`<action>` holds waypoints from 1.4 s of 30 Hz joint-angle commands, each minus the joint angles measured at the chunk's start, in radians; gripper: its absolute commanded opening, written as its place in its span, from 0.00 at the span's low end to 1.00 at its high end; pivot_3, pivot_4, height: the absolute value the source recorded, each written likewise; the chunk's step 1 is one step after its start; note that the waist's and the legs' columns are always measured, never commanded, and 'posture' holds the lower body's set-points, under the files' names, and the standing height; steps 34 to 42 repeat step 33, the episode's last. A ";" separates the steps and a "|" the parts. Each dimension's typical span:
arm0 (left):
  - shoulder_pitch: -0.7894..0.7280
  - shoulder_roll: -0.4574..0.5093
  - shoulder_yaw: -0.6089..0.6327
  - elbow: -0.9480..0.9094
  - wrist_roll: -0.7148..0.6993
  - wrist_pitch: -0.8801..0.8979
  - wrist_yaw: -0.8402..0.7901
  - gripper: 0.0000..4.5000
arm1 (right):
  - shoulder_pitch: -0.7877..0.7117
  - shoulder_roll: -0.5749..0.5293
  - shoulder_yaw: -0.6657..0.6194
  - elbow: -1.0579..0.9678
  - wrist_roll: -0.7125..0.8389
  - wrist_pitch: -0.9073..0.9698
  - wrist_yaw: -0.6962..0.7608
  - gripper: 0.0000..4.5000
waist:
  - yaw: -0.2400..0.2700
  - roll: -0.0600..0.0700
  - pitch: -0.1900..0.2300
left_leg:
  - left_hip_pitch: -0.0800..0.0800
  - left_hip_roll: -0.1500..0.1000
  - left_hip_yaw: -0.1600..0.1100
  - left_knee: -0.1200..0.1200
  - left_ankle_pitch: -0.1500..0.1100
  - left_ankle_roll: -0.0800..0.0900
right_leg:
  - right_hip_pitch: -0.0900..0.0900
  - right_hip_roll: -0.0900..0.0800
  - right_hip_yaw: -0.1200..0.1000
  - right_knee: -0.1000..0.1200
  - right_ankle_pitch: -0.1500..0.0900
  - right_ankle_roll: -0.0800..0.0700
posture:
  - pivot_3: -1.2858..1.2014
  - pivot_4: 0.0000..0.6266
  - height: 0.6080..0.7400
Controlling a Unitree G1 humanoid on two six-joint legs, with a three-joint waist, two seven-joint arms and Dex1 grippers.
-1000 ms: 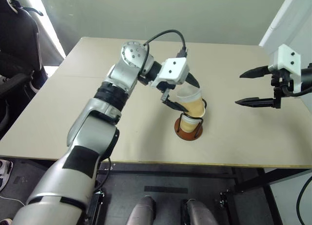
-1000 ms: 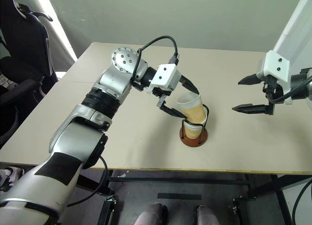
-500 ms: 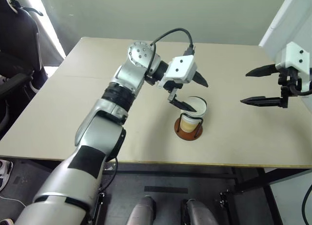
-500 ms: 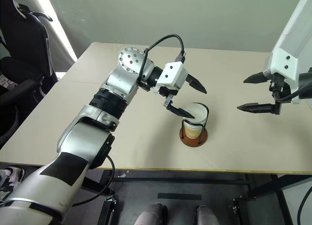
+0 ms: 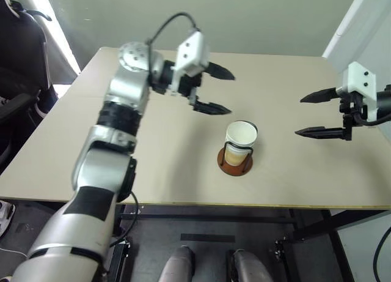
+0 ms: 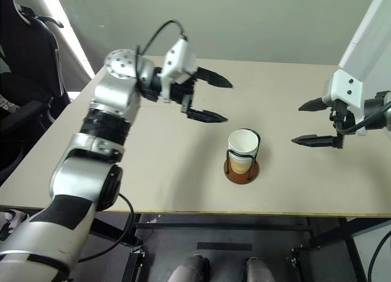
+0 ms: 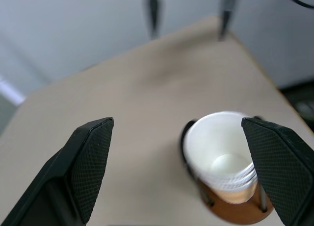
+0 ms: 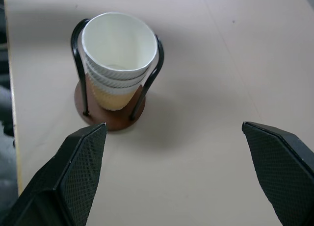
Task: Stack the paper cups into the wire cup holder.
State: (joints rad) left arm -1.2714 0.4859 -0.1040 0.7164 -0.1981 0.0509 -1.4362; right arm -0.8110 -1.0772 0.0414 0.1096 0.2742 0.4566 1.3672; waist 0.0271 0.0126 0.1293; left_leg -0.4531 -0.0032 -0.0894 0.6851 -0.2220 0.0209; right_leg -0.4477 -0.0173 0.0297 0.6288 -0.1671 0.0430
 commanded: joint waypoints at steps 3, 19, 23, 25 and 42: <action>0.062 0.048 0.103 -0.111 -0.032 0.094 0.160 1.00 | -0.062 0.056 -0.010 0.164 -0.077 -0.109 -0.099 1.00 | 0.005 0.000 0.000 | -0.001 0.000 0.000 0.001 0.001 0.000 | 0.000 0.000 0.000 0.000 0.000 0.000 | 0.52 0.24 1.00; 0.356 0.081 0.308 -0.283 0.006 0.105 0.770 1.00 | -0.103 0.248 -0.126 0.591 -0.126 -0.312 -0.462 1.00 | 0.004 0.001 0.000 | 0.002 0.000 0.000 -0.002 0.002 -0.003 | 0.000 -0.001 -0.001 0.001 0.001 -0.002 | 0.52 0.24 1.00; 0.411 0.080 0.342 -0.338 -0.043 0.188 0.797 1.00 | -0.082 0.266 -0.170 0.587 -0.118 -0.308 -0.530 1.00 | 0.004 0.001 0.000 | 0.002 0.000 0.000 -0.003 0.002 -0.003 | 0.000 -0.001 -0.001 0.002 0.001 -0.003 | 0.52 0.24 1.00; 0.436 0.084 0.342 -0.362 -0.056 0.207 0.792 1.00 | -0.073 0.265 -0.185 0.588 -0.119 -0.321 -0.551 1.00 | 0.004 0.001 0.000 | 0.003 0.000 0.000 -0.003 0.002 -0.004 | 0.000 -0.001 -0.001 0.002 0.001 -0.003 | 0.52 0.24 1.00; 0.477 0.085 0.331 -0.380 -0.031 0.165 0.824 1.00 | -0.073 0.265 -0.251 0.619 -0.115 -0.340 -0.654 1.00 | 0.005 0.001 0.000 | 0.003 0.000 0.000 -0.003 0.002 -0.005 | 0.000 -0.001 -0.001 0.002 0.003 -0.005 | 0.52 0.24 1.00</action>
